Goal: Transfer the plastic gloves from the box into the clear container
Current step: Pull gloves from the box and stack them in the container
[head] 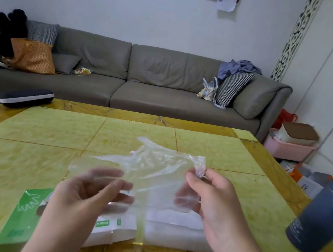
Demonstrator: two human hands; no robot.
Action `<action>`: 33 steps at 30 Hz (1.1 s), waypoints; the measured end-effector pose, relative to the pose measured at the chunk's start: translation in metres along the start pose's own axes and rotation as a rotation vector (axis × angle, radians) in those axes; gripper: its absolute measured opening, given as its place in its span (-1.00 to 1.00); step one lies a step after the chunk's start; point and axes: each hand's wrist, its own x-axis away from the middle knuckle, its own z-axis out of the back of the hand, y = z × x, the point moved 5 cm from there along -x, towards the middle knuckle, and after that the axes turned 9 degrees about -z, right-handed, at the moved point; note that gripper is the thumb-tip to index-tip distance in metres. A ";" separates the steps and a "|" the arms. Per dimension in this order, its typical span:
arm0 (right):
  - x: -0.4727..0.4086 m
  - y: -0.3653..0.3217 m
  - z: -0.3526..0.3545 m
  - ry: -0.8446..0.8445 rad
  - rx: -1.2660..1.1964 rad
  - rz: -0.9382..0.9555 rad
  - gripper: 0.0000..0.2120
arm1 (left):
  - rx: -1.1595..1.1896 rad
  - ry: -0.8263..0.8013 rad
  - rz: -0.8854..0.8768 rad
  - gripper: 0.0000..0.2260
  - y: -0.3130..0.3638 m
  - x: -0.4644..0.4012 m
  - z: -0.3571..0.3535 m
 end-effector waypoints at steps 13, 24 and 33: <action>-0.036 -0.005 0.077 0.222 0.662 0.070 -0.73 | -0.806 -0.155 -0.690 -0.86 0.035 0.003 -0.067; -0.034 -0.008 0.079 0.388 1.006 0.133 -0.77 | -1.341 -0.890 -0.009 -0.44 -0.068 -0.029 -0.142; -0.029 -0.011 0.082 0.523 1.285 0.119 -0.69 | -1.437 -0.953 0.114 -0.30 -0.074 -0.043 -0.159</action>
